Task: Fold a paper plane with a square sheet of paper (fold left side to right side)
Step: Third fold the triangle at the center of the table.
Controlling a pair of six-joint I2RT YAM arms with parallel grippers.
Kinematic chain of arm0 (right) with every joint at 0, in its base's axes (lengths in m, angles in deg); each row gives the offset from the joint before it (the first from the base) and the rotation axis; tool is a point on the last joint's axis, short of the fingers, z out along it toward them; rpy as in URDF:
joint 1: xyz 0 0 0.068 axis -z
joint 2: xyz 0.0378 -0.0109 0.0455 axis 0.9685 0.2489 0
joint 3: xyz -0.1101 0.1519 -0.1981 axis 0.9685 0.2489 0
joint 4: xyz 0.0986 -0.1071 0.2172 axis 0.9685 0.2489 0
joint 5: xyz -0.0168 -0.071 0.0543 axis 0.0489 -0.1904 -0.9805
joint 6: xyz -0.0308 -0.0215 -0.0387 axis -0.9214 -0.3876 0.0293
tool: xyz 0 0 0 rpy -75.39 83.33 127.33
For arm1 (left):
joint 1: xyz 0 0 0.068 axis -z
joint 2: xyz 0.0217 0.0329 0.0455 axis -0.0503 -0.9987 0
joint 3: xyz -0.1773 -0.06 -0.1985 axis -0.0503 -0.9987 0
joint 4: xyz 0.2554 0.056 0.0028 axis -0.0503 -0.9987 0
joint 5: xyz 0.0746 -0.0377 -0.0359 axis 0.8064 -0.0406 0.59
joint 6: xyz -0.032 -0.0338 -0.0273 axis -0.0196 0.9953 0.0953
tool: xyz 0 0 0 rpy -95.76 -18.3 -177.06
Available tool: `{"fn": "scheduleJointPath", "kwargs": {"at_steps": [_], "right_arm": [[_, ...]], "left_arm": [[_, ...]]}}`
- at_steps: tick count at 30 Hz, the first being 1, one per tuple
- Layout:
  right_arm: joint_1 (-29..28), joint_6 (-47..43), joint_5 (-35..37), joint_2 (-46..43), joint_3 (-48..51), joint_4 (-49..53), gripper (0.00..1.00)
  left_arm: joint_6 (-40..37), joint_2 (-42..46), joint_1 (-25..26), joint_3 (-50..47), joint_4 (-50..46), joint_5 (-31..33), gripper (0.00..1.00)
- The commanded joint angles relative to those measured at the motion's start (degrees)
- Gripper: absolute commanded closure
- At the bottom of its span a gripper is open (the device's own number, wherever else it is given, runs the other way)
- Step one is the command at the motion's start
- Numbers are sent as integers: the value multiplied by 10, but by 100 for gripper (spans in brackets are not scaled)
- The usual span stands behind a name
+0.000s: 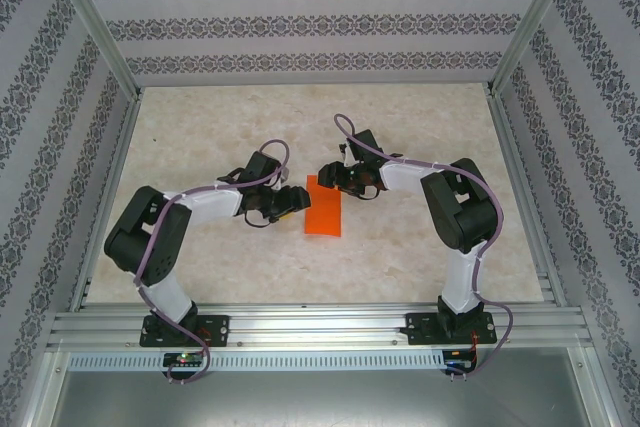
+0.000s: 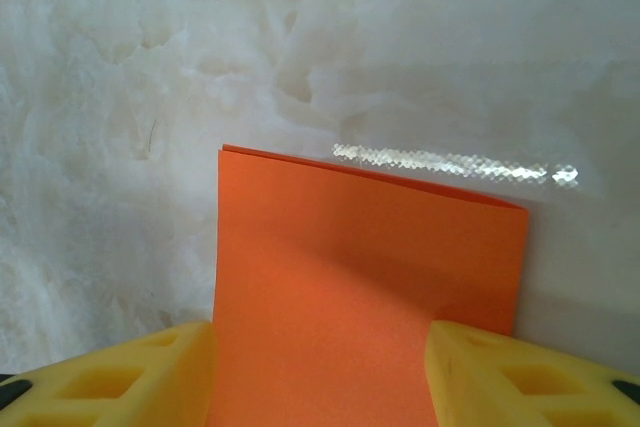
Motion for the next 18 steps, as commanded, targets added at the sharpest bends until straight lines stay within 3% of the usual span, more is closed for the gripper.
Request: {"fn": "scheduleJointPath", "kwargs": {"at_steps": [1, 18], "right_arm": [[7, -12, 7, 12, 2, 24, 41], [7, -5, -9, 18, 7, 8, 42]], "left_arm": [[14, -20, 9, 23, 41, -20, 37], [65, -79, 29, 35, 119, -55, 49]]}}
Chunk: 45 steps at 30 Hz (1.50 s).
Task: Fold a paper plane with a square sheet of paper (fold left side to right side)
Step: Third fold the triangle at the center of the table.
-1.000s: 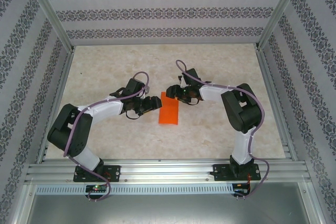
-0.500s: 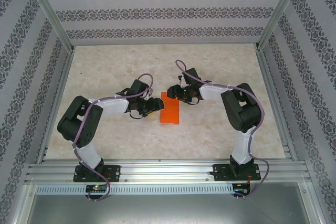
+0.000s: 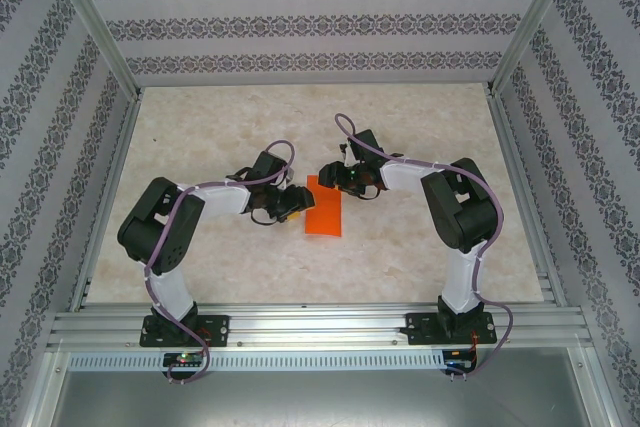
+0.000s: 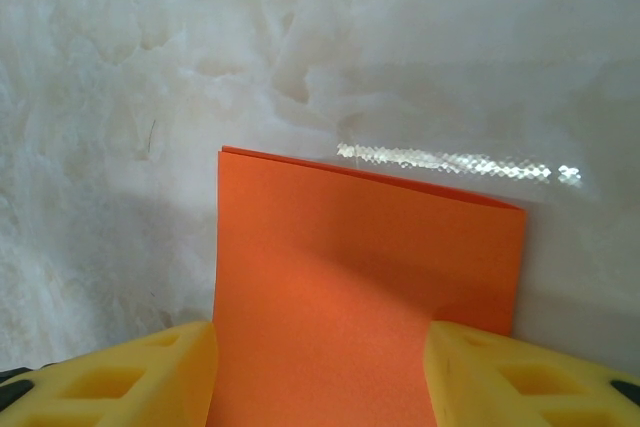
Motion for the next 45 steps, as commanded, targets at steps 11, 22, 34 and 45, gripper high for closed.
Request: {"fn": "scheduleJointPath", "kwargs": {"at_steps": [11, 22, 34, 45], "right_arm": [[4, -3, -5, 15, 7, 6, 42], [7, -17, -8, 0, 13, -2, 40], [22, -97, 43, -142, 85, -15, 24], [-114, -179, 169, -391, 322, -103, 24]], "left_arm": [[24, -18, 22, 13, 88, -36, 58], [12, 0, 23, 11, 60, -16, 66], [29, 7, 24, -2, 74, -14, 87], [58, 7, 34, -6, 92, -11, 91]]}}
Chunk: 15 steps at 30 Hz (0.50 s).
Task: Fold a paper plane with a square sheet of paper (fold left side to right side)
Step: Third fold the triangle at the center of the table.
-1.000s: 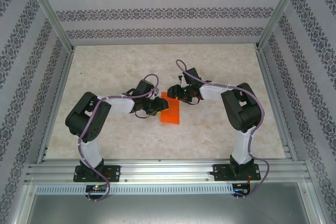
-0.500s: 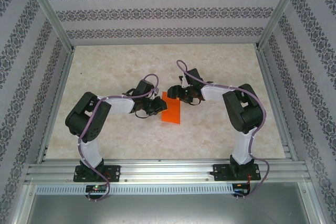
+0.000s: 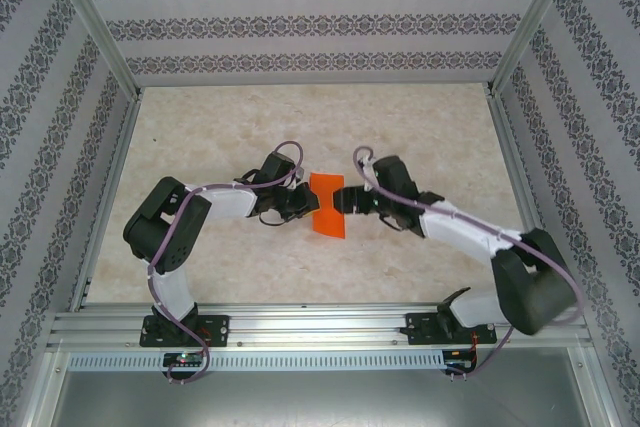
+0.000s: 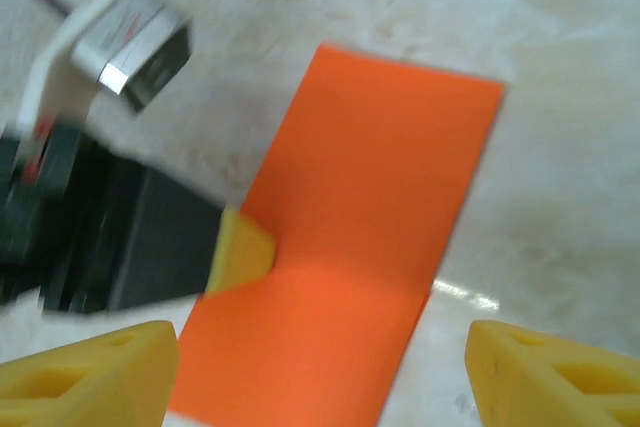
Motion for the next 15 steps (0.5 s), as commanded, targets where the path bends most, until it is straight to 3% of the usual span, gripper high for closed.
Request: {"fn": "scheduleJointPath", "kwargs": {"at_steps": [1, 6, 15], "right_arm": [[-73, -55, 78, -49, 70, -76, 24], [-209, -174, 199, -42, 91, -112, 24], [-266, -255, 270, 89, 10, -102, 24]], "left_arm": [[14, 18, 5, -7, 22, 6, 91], [14, 22, 6, -10, 18, 7, 91], [14, 23, 6, -14, 22, 3, 92]]}}
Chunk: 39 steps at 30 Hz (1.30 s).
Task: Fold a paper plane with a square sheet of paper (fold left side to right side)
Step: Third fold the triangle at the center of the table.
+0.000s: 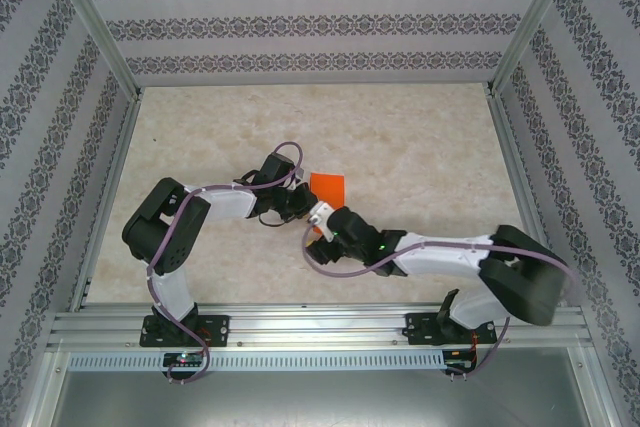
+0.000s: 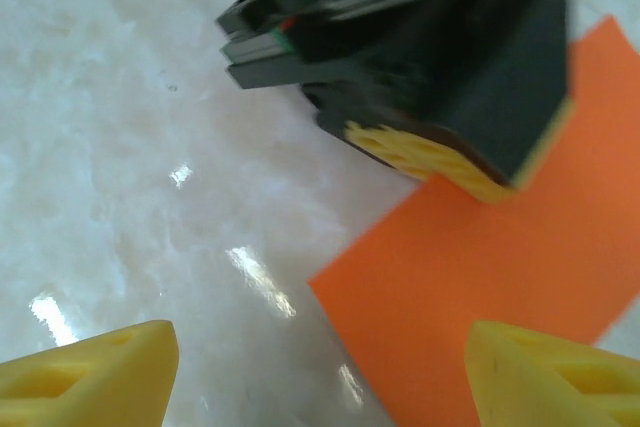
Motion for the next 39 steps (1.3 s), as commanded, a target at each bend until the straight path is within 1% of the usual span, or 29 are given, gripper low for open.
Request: {"fn": "scheduleJointPath", "kwargs": {"at_steps": [1, 4, 9, 14, 20, 26, 29, 35, 39], "right_arm": [[-15, -60, 53, 36, -34, -8, 24], [-20, -68, 66, 61, -47, -10, 24], [-16, -69, 81, 76, -52, -14, 24], [-16, -69, 88, 96, -77, 6, 31], [-16, -66, 91, 102, -90, 22, 45], [-16, -65, 82, 99, -94, 39, 63], [-16, -65, 80, 98, -95, 44, 73], [-16, -61, 64, 92, -95, 53, 99], [-13, -61, 48, 88, -93, 61, 100]], "left_arm": [[9, 18, 5, -7, 20, 4, 92], [10, 16, 5, -7, 21, 2, 92], [10, 15, 5, -6, 23, 0, 92], [9, 14, 5, -5, 22, -2, 92], [8, 13, 5, -4, 20, -2, 92], [8, 12, 5, -4, 19, -2, 92], [7, 12, 5, -4, 19, -2, 92], [4, 12, 5, -3, 16, -1, 91], [-2, 15, 4, -2, 6, 0, 84]]}}
